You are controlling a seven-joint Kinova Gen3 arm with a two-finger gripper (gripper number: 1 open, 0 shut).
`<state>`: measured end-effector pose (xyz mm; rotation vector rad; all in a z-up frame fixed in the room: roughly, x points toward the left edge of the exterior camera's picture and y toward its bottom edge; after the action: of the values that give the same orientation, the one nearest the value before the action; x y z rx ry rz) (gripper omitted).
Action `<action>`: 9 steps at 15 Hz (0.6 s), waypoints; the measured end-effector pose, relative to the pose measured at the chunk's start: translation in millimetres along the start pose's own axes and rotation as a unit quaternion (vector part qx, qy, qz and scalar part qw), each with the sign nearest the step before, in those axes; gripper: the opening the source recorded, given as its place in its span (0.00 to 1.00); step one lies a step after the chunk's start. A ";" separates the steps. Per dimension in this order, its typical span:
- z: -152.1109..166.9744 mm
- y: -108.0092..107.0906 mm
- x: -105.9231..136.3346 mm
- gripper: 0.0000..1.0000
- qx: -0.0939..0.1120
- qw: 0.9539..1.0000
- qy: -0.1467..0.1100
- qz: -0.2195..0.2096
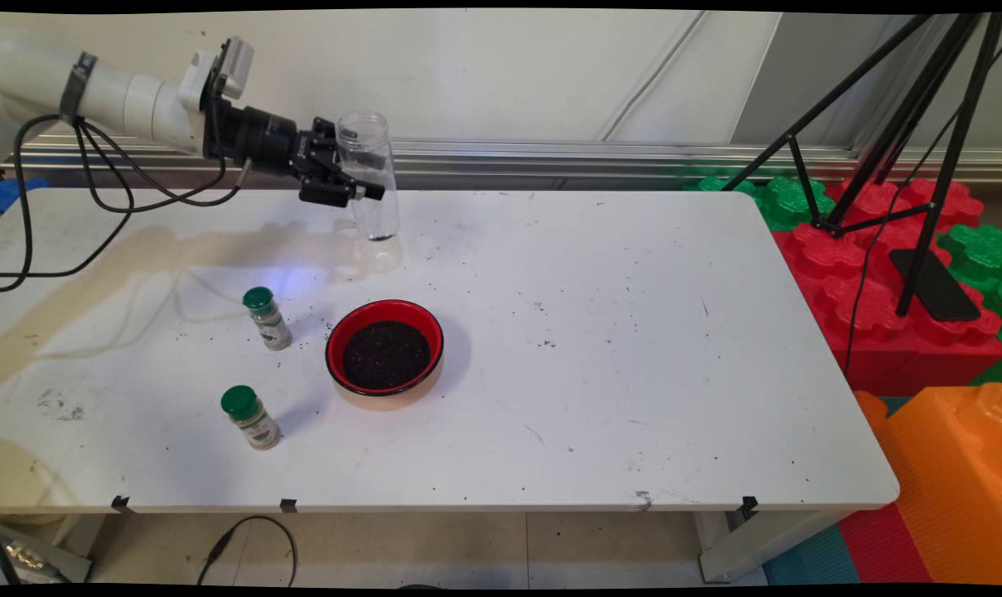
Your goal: Place the picked object on the table
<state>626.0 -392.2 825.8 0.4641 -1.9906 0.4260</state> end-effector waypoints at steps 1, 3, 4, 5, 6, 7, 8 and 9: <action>0.4 -1.3 -4.8 0.00 0.000 1.000 -0.002 -0.011; 0.9 -3.7 -13.7 0.00 0.000 1.000 -0.006 -0.027; 1.3 -5.2 -19.3 0.00 0.000 0.999 -0.009 -0.036; 1.4 -6.4 -23.9 0.00 0.000 0.999 -0.012 -0.043; 1.4 -7.4 -28.6 0.00 0.001 0.999 -0.014 -0.048; 1.6 -8.7 -33.9 0.00 0.001 0.998 -0.017 -0.054; 1.8 -9.8 -38.8 0.00 0.002 0.998 -0.019 -0.059; 2.3 -10.9 -43.5 0.00 0.003 0.998 -0.021 -0.064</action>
<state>647.9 -396.7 786.9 0.6037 -1.9874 0.3446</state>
